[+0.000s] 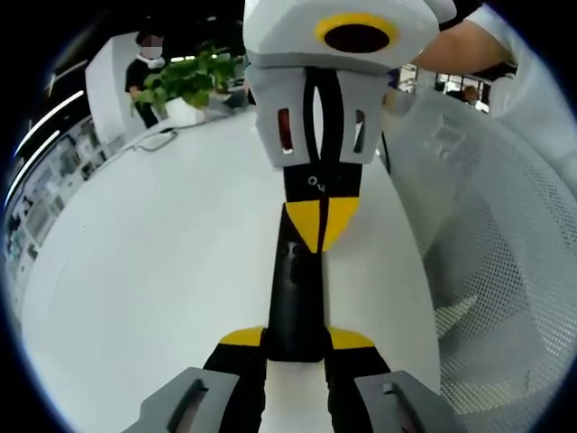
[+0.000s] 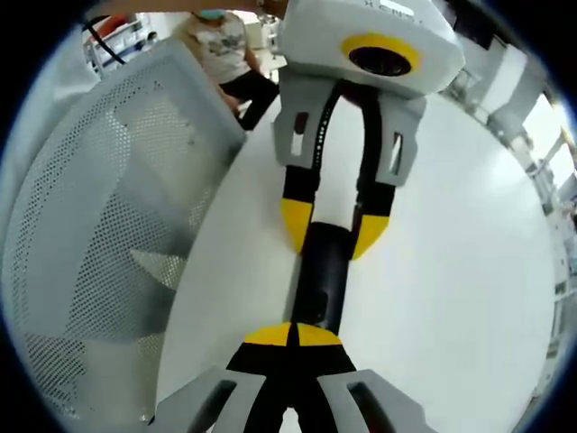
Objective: Press the specified remote control buttons in sequence, fully releasing each button before pressing the next.
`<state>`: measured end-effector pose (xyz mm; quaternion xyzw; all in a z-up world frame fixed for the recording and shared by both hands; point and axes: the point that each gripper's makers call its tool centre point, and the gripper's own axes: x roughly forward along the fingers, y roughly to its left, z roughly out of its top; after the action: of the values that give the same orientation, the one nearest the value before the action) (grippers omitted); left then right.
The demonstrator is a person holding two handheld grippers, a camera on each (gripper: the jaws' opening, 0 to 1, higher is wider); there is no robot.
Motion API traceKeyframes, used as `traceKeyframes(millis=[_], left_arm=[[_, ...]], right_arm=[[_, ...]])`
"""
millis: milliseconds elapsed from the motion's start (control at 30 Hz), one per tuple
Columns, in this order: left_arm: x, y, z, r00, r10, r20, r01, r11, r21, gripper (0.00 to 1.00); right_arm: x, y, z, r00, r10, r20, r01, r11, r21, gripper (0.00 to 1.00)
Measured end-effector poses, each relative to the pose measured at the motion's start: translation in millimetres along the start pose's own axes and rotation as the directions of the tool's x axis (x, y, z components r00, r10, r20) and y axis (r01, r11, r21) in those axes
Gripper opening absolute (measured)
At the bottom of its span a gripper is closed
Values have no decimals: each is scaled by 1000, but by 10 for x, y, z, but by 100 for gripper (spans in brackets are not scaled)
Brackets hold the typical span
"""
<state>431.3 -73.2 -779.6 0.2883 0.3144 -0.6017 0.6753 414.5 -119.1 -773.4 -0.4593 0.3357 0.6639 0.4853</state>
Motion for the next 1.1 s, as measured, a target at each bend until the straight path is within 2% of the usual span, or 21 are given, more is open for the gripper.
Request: traceKeyframes(millis=[1100], left_arm=[[-4,-7,-4,1000,10,1,-10,1000,7,23]], right_arm=[[-248,-100,119,998,-66,25,66,998,8,0]])
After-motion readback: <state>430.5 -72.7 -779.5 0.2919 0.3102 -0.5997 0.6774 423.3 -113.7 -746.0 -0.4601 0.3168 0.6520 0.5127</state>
